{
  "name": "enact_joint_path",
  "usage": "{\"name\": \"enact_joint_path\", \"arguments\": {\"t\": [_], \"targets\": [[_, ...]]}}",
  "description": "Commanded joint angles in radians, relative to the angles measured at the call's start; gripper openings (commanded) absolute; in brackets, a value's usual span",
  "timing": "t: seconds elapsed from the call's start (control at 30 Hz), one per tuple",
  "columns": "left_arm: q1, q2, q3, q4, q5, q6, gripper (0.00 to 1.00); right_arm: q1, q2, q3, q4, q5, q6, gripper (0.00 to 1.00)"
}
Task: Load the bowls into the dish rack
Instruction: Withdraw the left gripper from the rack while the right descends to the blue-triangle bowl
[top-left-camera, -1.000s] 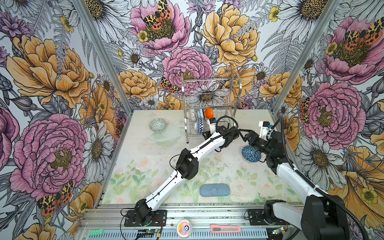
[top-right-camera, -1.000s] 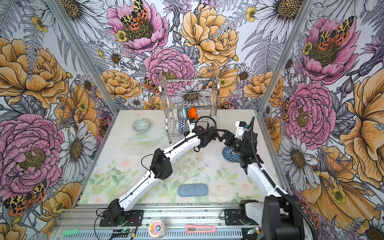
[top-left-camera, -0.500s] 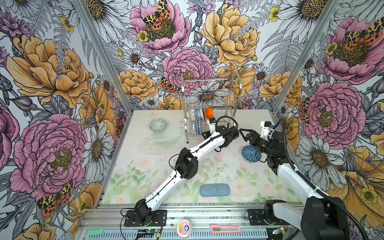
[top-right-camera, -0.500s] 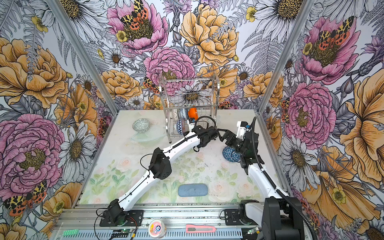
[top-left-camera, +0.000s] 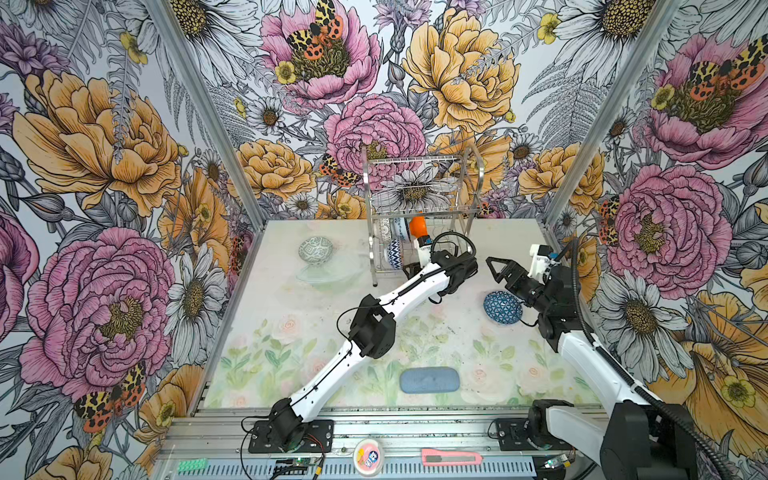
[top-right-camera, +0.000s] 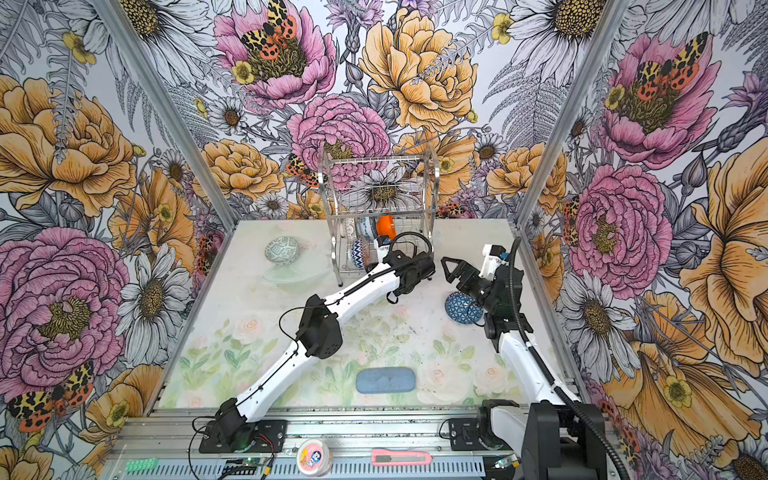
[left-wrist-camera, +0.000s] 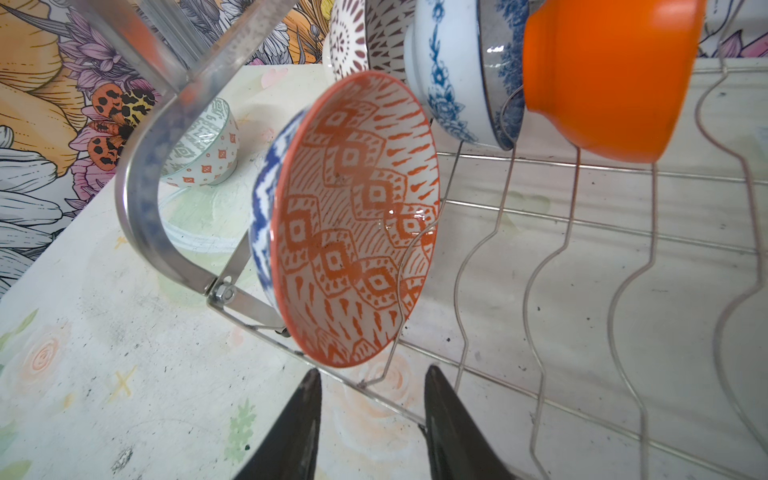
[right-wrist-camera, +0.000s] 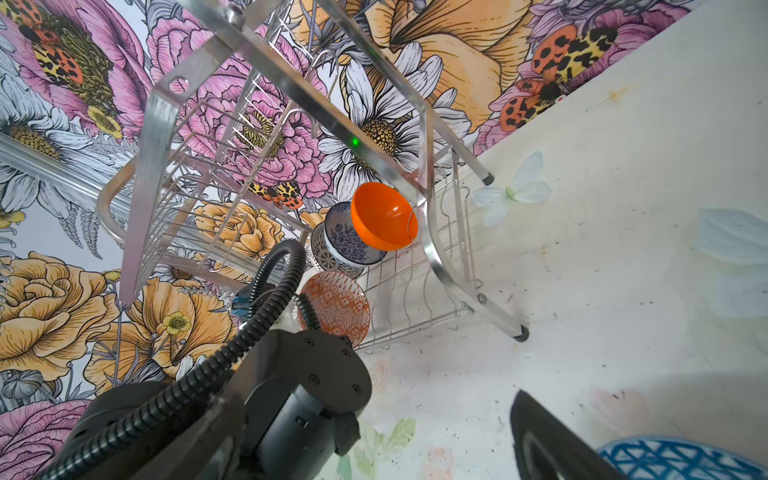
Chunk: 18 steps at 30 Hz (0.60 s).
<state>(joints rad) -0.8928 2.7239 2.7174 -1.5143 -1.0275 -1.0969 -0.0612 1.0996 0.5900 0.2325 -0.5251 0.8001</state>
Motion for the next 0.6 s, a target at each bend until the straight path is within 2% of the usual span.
{"name": "enact_joint_path", "arguments": {"t": [0.0, 0.17, 0.27, 0.4, 0.47, 0.57], "targets": [[-0.009, -0.069, -0.026, -0.001, 0.023, 0.011, 0.47, -0.017, -0.013, -0.011, -0.010, 0.041, 0.006, 0.99], [-0.019, -0.086, -0.031, -0.001, 0.017, 0.028, 0.54, -0.032, 0.006, -0.008, -0.009, 0.052, 0.025, 1.00], [-0.030, -0.097, -0.033, -0.001, 0.004, 0.041, 0.60, -0.040, -0.002, -0.014, -0.013, 0.103, 0.024, 0.99], [-0.049, -0.137, -0.075, -0.002, -0.019, 0.054, 0.71, -0.054, -0.032, -0.030, -0.019, 0.163, 0.019, 0.99], [-0.059, -0.171, -0.113, 0.000, -0.043, 0.056, 0.81, -0.056, -0.035, -0.026, -0.044, 0.196, -0.006, 0.99], [-0.072, -0.212, -0.153, 0.001, -0.084, 0.072, 0.92, -0.056, -0.022, -0.028, -0.061, 0.214, -0.033, 1.00]]}}
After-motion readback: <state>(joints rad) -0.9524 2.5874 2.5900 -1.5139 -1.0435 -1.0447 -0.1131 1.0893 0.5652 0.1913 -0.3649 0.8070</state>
